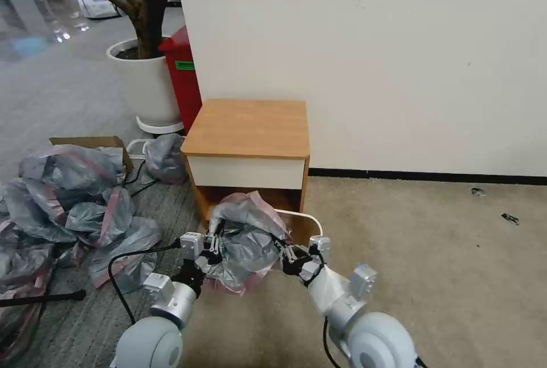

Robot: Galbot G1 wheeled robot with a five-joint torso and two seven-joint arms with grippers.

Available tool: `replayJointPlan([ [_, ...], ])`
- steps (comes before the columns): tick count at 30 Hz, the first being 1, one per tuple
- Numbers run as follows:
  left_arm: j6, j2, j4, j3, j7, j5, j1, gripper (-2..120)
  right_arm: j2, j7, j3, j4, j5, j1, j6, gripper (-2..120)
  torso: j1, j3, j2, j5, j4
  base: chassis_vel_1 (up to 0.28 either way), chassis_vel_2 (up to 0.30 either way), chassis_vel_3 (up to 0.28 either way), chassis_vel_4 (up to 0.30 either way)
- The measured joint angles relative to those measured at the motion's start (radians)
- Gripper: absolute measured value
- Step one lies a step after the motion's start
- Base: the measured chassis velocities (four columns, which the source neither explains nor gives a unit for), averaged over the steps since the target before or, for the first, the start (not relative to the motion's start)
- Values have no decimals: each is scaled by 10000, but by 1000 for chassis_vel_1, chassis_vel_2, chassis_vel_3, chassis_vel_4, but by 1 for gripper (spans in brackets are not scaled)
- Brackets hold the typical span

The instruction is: Pick up the garbage bag from the table and place it over the trash can.

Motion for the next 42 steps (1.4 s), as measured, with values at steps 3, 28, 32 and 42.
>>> replayJointPlan([
  [3, 1, 57, 15, 58, 5, 43, 39, 5, -402, -197, 422, 231, 313, 26, 84, 0, 0, 0, 0, 0, 0, 0, 0, 0, 0],
  [28, -320, 124, -209, -68, 129, -307, 252, 5, -2043, -413, 2092, -431, 1262, 133, 204, 0, 0, 0, -1, 0, 0, 0, 0, 0, 0],
  [32, -321, 101, -249, -82, 139, -428, 234, 5, -2141, -482, 2247, -447, 1212, -115, 257, 0, 0, 0, 0, 0, 0, 0, 0, 0, 0],
  [42, -318, 64, -385, -113, 132, -850, 243, 5, -2298, -666, 2655, -632, 1006, -493, 327, 24, 0, 0, 0, 0, -1, 0, 0, 0, 0],
])
